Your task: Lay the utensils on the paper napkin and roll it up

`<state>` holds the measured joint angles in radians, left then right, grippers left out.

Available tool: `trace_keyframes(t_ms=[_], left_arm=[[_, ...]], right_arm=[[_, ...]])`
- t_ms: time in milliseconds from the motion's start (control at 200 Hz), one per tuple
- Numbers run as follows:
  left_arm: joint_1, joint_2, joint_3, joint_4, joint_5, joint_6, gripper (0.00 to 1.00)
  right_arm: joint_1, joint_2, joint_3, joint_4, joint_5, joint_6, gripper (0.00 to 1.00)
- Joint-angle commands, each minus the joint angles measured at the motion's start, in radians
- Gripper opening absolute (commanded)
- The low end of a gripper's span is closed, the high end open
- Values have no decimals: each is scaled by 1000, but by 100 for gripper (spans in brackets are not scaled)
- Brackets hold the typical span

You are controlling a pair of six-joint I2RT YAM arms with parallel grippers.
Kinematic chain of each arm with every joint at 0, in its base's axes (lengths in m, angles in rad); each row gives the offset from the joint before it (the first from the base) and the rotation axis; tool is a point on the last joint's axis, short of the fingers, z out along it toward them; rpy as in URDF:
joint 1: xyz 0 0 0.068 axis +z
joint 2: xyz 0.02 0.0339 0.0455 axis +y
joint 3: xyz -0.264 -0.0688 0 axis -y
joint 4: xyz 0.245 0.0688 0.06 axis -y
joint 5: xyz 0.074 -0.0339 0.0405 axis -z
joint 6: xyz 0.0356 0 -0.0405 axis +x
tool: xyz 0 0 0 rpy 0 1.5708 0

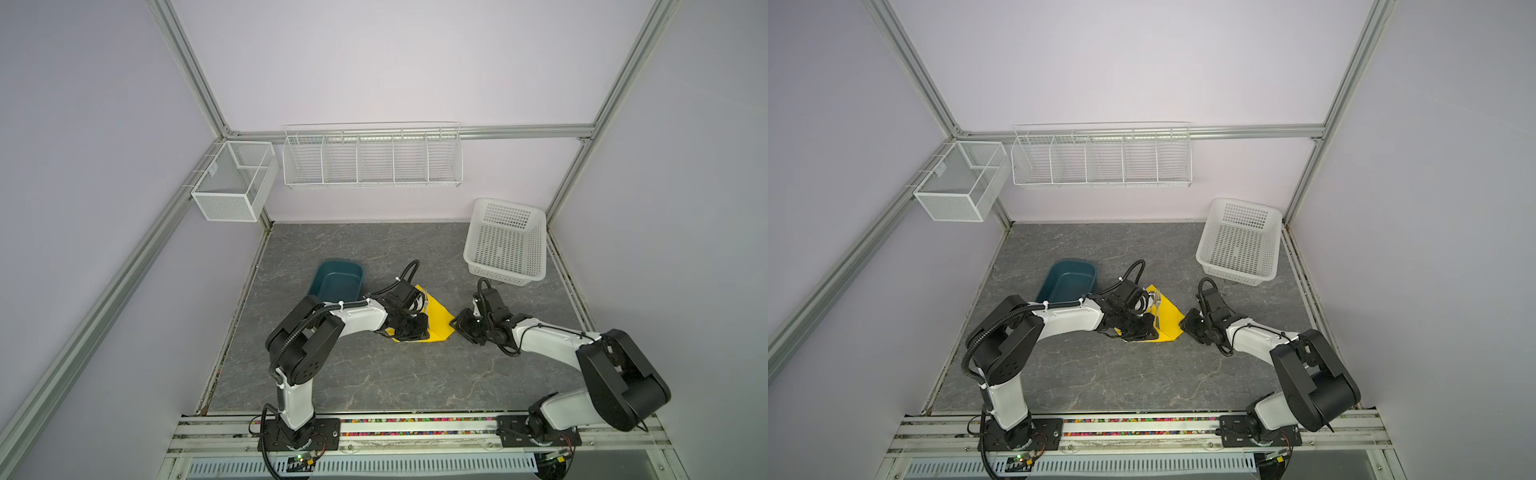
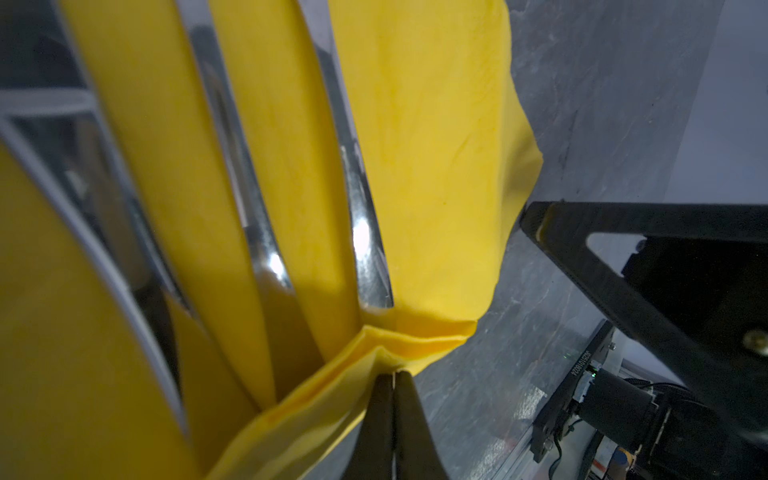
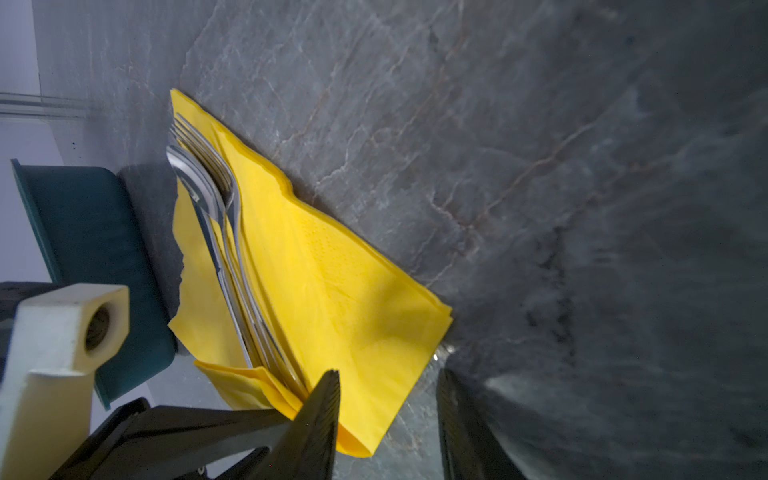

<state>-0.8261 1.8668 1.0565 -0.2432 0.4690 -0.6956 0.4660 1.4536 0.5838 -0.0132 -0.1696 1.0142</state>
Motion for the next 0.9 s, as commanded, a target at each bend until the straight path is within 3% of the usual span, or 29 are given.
trace_keyframes(t_ms=[0, 150, 370, 620, 895], left_arm=[[-5, 25, 35, -13, -7, 15, 6], [-5, 30, 38, -14, -9, 15, 6], [-5, 35, 48, -33, -34, 19, 6], [-5, 29, 35, -29, -46, 13, 6], [-5, 22, 36, -33, -54, 14, 6]], right_arm=[[-9, 52, 10, 6, 21, 12, 47], [10, 132, 31, 54, -23, -9, 48], [53, 114, 49, 77, -57, -43, 49], [59, 103, 2, 228, -215, -61, 54], [72, 61, -64, 318, -240, 21, 55]])
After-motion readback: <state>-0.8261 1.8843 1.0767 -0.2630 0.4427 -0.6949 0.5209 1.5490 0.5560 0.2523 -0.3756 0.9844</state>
